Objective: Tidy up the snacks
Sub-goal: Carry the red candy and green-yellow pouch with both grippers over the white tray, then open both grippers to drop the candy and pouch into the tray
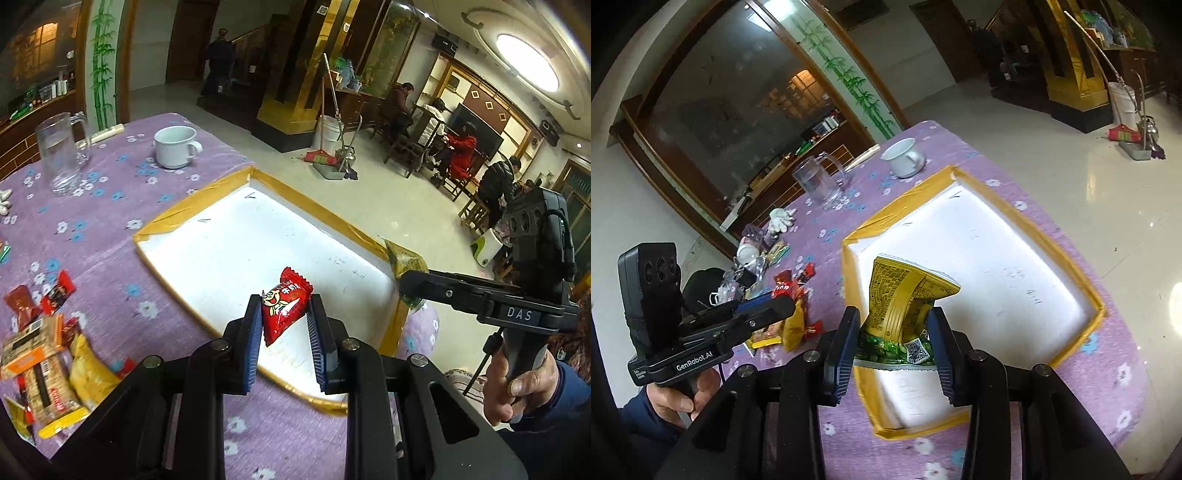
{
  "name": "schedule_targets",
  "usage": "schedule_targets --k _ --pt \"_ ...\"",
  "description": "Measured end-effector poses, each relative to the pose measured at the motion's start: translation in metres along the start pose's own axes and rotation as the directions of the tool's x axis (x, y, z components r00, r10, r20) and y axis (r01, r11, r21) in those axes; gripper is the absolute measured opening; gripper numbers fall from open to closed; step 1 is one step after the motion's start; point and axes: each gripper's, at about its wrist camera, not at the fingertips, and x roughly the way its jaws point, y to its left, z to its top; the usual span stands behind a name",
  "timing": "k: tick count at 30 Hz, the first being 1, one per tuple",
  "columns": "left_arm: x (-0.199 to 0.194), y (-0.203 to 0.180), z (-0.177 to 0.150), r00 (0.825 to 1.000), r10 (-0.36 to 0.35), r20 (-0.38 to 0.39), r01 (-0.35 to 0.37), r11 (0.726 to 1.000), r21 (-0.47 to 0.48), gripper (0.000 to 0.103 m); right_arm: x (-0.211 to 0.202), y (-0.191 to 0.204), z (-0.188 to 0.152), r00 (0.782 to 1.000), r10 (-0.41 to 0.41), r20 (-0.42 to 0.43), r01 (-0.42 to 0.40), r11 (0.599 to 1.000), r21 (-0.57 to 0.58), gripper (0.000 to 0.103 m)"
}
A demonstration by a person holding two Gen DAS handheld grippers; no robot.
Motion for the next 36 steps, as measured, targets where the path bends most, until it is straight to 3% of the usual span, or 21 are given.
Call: schedule_targets --k 13,23,28,36 --pt "0.036 -0.011 0.013 0.999 0.038 -0.033 -0.039 0.999 -0.037 0.021 0.005 -0.036 0.025 0.999 -0.007 -0.036 0.007 1.0 -0.002 0.039" --pt "0.052 -0.007 0.017 0.992 0.112 -0.055 -0.116 0.99 -0.082 0.021 0.017 -0.052 0.044 0.996 0.024 -0.086 -0.025 1.0 -0.009 0.039" --pt "0.07 0.02 0.019 0.99 0.125 -0.068 -0.132 0.984 -0.12 0.021 0.05 -0.054 0.061 0.99 0.028 -0.135 -0.03 0.999 -0.013 0.039" --pt "0.103 0.067 0.037 0.992 0.099 -0.073 -0.111 0.975 -0.191 0.021 0.135 -0.017 0.091 0.977 -0.036 -0.209 0.016 0.995 -0.097 0.04"
